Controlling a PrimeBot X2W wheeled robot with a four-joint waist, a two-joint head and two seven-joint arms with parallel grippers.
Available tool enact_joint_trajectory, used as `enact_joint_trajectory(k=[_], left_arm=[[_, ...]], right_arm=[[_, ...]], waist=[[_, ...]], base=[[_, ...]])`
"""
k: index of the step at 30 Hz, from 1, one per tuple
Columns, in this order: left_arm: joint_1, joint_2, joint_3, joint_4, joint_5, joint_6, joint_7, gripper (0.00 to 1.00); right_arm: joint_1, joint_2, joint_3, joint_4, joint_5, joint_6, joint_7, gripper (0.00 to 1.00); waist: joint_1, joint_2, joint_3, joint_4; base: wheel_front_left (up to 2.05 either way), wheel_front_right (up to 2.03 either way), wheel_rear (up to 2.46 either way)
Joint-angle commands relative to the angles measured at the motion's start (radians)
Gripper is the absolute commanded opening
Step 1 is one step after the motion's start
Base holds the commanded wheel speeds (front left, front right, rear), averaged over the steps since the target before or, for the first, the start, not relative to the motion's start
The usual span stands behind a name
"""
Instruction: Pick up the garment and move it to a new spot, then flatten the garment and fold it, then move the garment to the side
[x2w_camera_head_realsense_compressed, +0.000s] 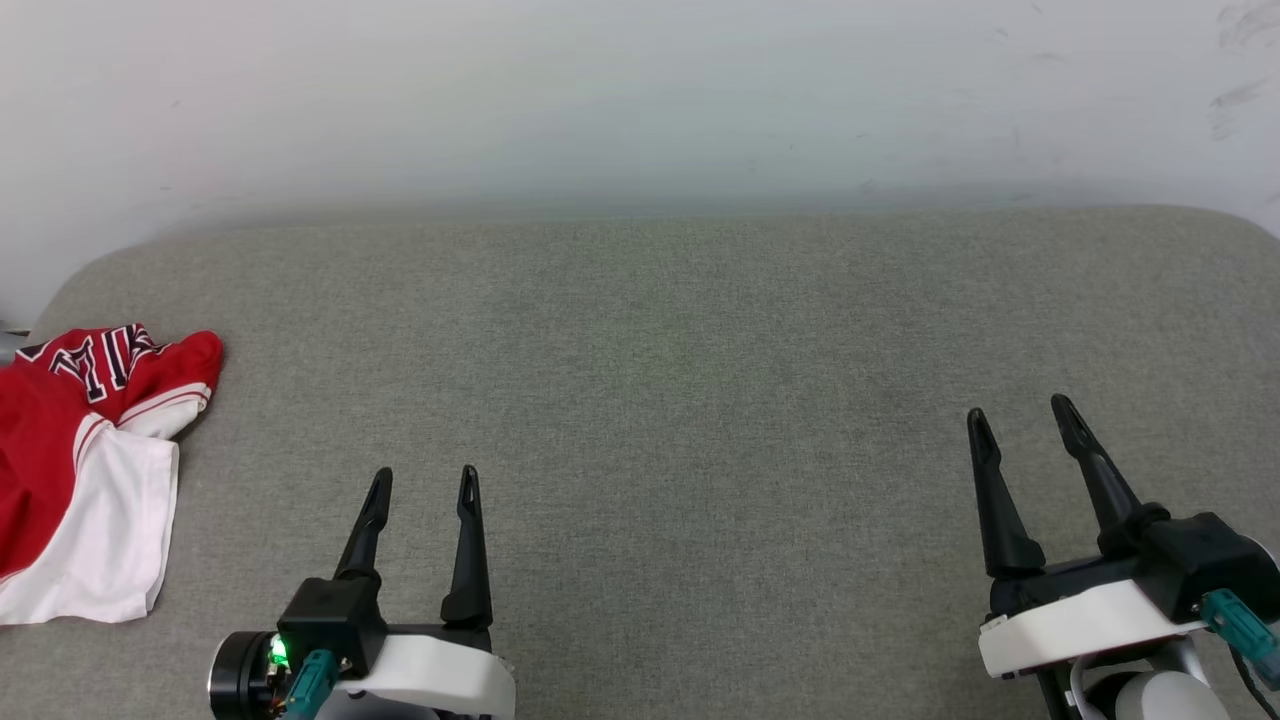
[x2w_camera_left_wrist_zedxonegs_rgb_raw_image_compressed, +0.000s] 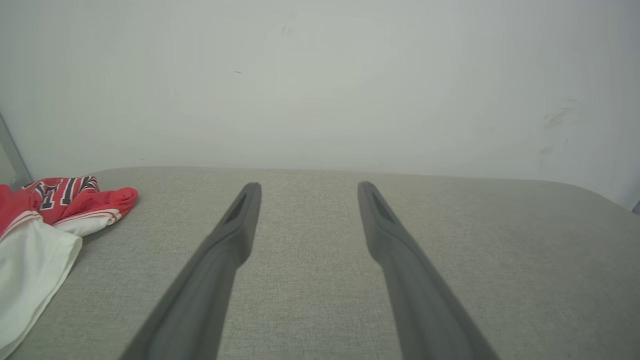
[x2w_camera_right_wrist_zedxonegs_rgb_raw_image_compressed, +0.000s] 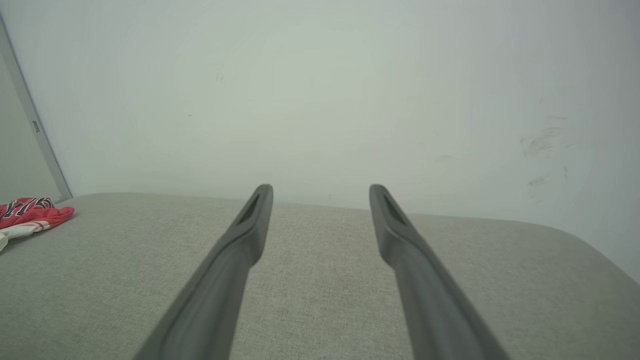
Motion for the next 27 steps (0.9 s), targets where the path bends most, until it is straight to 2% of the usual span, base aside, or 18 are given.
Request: enact_joint_trajectory(k=[1,7,15,22,27], left_arm=[[0.006,-0.005,0.007,-0.009,0.022,-0.009,-0.01,1.0],[0.021,-0.042,0.057,-0.021,0.05,-0.066,-0.022,1.0],[0.042,-0.077,0.099,0.018,0.101,-0.17,-0.036,1.0],[0.041,-0.09,0.122,0.022,0.163,-0.202,-0.049,1.0],[0.047,-0.094,0.139,0.031,0.173,-0.208,-0.049,1.0]], right_arm=[[0.008,0.001,0.0,-0.009,-0.015,-0.001,-0.011,1.0],[0.011,0.001,0.001,-0.01,-0.042,-0.001,-0.023,1.0],[0.016,0.002,0.002,0.007,-0.016,-0.001,-0.036,1.0],[0.017,0.002,0.018,0.009,-0.042,-0.001,-0.048,1.0],[0.023,0.002,0.032,0.013,-0.031,-0.001,-0.049,1.0]], waist=[[0.0001,-0.0001,0.001,0.0],[0.0001,-0.0001,0.001,-0.001],[0.0,-0.0001,-0.001,-0.002],[0.0,-0.0001,0.002,0.007],[0.0,-0.0001,-0.002,0.029]], base=[[0.0,0.0,0.0],[0.0,0.0,0.0],[0.0,0.0,0.0],[0.0,0.0,0.0],[0.0,0.0,0.0]])
